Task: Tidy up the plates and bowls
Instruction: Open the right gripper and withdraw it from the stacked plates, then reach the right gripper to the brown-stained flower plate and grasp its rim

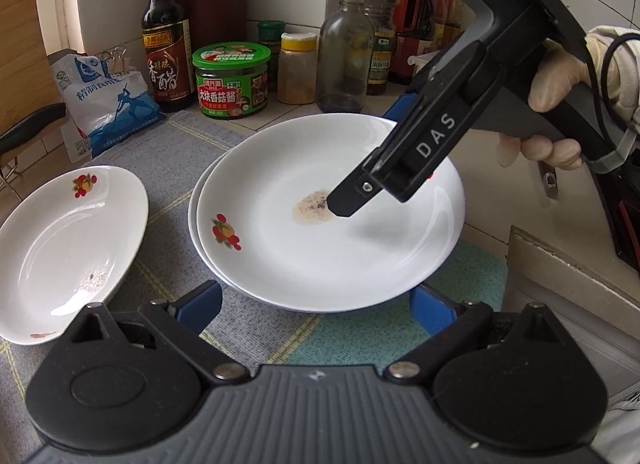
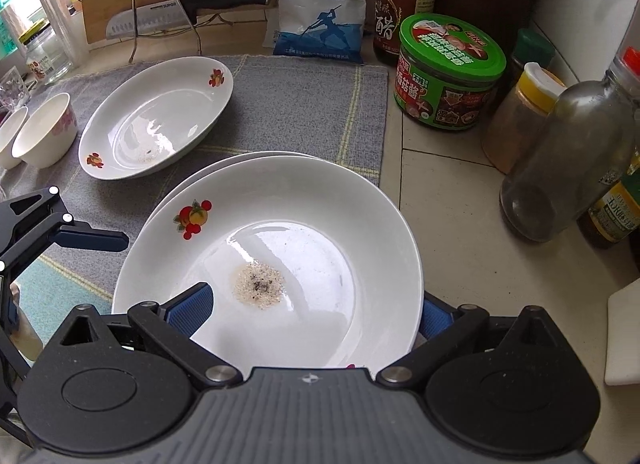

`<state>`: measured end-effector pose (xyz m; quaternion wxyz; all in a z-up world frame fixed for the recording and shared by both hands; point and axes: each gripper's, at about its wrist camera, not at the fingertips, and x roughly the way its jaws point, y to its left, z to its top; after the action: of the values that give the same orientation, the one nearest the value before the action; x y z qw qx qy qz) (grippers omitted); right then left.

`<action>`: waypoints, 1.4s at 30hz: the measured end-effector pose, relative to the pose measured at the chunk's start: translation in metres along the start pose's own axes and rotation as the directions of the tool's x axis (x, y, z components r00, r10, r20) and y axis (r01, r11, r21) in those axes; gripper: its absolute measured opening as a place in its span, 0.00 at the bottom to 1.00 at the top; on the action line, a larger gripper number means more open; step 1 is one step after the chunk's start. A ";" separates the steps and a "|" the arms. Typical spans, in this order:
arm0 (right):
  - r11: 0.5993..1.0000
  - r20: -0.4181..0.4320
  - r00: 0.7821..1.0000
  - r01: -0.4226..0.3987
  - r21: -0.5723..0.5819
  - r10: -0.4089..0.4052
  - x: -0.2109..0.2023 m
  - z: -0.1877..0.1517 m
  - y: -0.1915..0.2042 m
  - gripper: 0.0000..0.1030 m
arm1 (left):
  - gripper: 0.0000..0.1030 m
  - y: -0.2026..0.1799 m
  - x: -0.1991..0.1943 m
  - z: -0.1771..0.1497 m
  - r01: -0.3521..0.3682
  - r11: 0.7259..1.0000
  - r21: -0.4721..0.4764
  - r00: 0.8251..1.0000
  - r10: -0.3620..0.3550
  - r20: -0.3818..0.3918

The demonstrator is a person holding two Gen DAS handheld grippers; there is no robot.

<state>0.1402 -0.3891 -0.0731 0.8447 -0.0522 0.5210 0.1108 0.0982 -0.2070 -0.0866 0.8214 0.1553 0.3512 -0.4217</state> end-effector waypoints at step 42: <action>0.996 0.228 0.973 0.057 -0.065 -0.041 -0.046 0.013 0.139 1.00 | 0.97 0.087 -0.045 -0.059 -0.381 0.879 -0.288 0.919 0.395 -0.010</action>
<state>0.0978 -0.2576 -0.0228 0.8988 -0.0823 0.4154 0.1137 0.1239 -0.0968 -0.1000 0.9111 0.0928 0.3496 -0.1977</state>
